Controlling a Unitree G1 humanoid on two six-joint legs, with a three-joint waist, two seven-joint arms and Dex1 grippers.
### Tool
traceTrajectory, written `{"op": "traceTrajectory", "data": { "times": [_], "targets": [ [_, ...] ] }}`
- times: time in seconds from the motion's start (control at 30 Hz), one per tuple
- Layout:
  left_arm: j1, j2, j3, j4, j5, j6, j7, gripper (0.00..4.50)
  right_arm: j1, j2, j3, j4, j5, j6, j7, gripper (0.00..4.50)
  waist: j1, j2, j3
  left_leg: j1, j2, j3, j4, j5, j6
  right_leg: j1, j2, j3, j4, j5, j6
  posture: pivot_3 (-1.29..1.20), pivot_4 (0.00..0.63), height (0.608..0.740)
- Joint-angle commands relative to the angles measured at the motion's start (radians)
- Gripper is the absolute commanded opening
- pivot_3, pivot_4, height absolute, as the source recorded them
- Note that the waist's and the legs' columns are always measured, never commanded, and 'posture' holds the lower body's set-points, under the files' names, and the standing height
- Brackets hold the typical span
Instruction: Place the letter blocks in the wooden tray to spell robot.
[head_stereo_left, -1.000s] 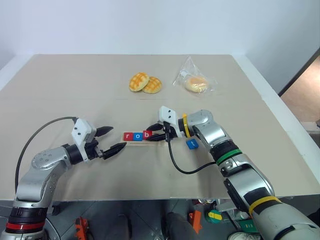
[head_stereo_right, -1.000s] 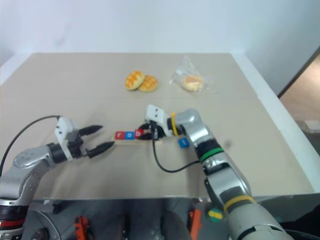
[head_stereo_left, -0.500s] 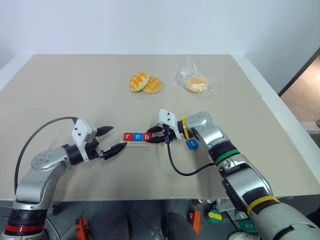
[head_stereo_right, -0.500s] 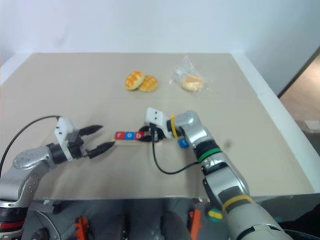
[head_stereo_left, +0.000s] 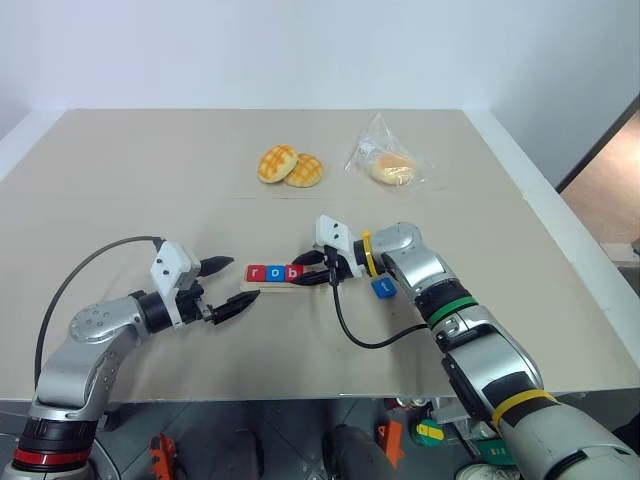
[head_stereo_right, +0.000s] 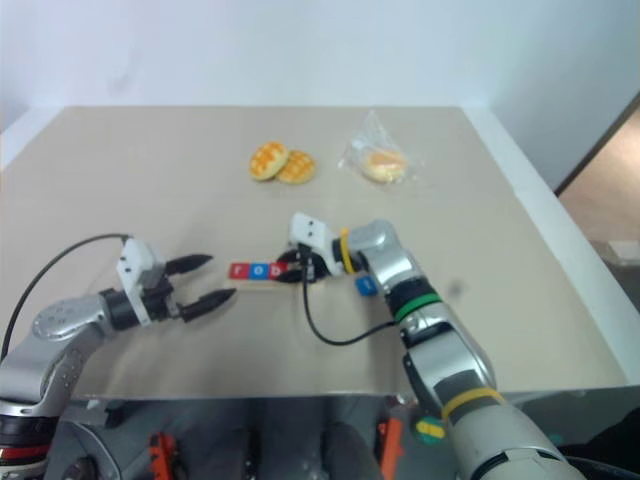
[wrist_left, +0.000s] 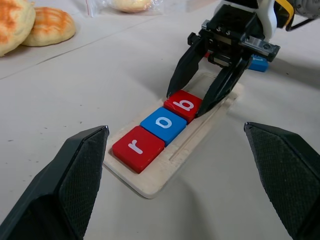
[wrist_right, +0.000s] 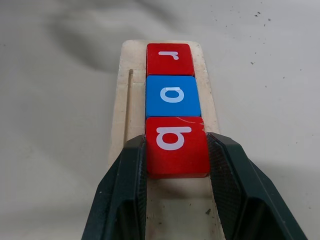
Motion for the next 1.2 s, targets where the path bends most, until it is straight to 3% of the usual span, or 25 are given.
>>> {"op": "traceTrajectory", "data": {
  "times": [0.03, 0.07, 0.17, 0.27, 0.57, 0.8, 1.0, 1.2],
  "targets": [
    [-0.014, 0.007, -0.006, -0.032, 0.003, -0.023, -0.006, 4.5, 0.008, -0.007, -0.02, -0.109, 0.031, 0.05, 0.021, 2.42, 0.0, 0.0, 0.0, 0.0, 0.0, 0.0, 0.0, 0.0, 0.0, 0.0, 0.0, 0.0, 0.0, 0.0, 0.0, 0.0, 0.15, 0.74],
    [-0.021, 0.007, -0.008, -0.025, 0.005, -0.025, -0.008, 4.5, 0.016, -0.009, -0.019, -0.109, 0.026, 0.046, 0.017, 2.59, 0.0, 0.0, 0.0, 0.0, 0.0, 0.0, 0.0, 0.0, 0.0, 0.0, 0.0, 0.0, 0.0, 0.0, 0.0, 0.0, 0.15, 0.74],
    [-0.029, 0.012, -0.012, -0.013, 0.01, -0.029, -0.013, 4.5, 0.024, -0.016, -0.019, -0.112, 0.019, 0.045, 0.006, 3.87, 0.0, 0.0, 0.0, 0.0, 0.0, 0.0, 0.0, 0.0, 0.0, 0.0, 0.0, -0.001, -0.001, 0.0, 0.0, 0.0, 0.15, 0.74],
    [-0.028, 0.014, -0.013, -0.012, 0.011, -0.031, -0.013, 4.5, 0.023, -0.02, -0.021, -0.106, 0.014, 0.043, 0.001, 4.45, 0.0, 0.0, 0.0, 0.0, 0.0, 0.0, 0.0, 0.0, 0.0, 0.0, 0.0, 0.0, -0.001, 0.0, 0.0, 0.0, 0.15, 0.74],
    [-0.012, 0.026, -0.005, -0.015, 0.009, -0.048, -0.026, 4.5, 0.014, -0.035, -0.065, -0.144, 0.046, 0.075, -0.041, 4.45, 0.0, 0.0, 0.0, 0.0, 0.0, 0.0, -0.001, 0.0, 0.0, 0.0, 0.0, 0.0, -0.001, 0.0, 0.0, 0.0, 0.15, 0.74],
    [-0.019, 0.057, -0.046, -0.082, -0.019, -0.04, -0.111, 4.5, 0.05, -0.104, -0.18, -0.263, 0.11, 0.193, -0.12, 4.45, 0.002, 0.0, 0.0, -0.001, 0.0, 0.0, -0.001, 0.0, 0.0, 0.0, 0.0, -0.001, -0.002, 0.0, 0.0, 0.0, 0.15, 0.74],
    [-0.04, 0.11, -0.104, -0.158, -0.062, 0.028, -0.183, 4.5, 0.281, -0.245, -0.345, -0.558, 0.131, 0.352, -0.327, 4.45, 0.012, 0.001, 0.0, -0.006, -0.002, -0.003, -0.001, -0.001, -0.001, 0.0, -0.003, -0.004, -0.007, -0.001, 0.002, 0.0, 0.15, 0.74],
    [-0.071, 0.098, -0.12, -0.128, -0.057, 0.025, -0.191, 4.5, 0.391, -0.276, -0.338, -0.619, 0.138, 0.353, -0.355, 4.45, -0.006, 0.002, 0.001, -0.004, 0.001, -0.001, -0.001, -0.001, -0.001, -0.001, 0.002, -0.001, -0.007, -0.002, 0.005, 0.0, 0.15, 0.74]
  ]
}}
